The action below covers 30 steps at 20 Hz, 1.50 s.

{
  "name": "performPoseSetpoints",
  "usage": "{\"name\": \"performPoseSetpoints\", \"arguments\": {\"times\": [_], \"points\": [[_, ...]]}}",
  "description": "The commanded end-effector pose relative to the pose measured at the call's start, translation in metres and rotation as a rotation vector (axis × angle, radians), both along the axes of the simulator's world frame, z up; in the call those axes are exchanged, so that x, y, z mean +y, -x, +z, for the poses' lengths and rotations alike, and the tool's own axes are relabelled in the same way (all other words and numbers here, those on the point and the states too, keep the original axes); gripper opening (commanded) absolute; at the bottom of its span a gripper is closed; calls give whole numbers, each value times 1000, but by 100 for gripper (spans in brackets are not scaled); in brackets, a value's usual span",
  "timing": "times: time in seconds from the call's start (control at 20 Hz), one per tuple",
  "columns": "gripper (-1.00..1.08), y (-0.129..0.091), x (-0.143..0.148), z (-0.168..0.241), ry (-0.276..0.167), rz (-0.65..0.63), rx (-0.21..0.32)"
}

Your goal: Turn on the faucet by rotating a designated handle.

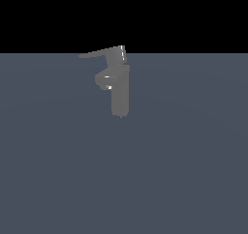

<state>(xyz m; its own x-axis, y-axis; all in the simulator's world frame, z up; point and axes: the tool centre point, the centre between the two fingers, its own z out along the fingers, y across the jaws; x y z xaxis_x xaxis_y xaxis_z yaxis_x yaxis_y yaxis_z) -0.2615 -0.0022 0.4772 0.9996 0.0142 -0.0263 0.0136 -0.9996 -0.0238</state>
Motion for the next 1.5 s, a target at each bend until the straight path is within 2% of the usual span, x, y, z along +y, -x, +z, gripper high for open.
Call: {"name": "performPoseSetpoints", "arguments": {"times": [0.0, 0.4, 0.85, 1.15, 1.45], "points": [[-100, 0, 0, 0, 0, 0, 0], [-100, -7, 1, -2, -44, -16, 8], [-100, -12, 2, -1, -53, -39, 13], [-100, -28, 4, 2, -73, -103, 27], [-100, -55, 7, 4, -100, -210, 53]]}}
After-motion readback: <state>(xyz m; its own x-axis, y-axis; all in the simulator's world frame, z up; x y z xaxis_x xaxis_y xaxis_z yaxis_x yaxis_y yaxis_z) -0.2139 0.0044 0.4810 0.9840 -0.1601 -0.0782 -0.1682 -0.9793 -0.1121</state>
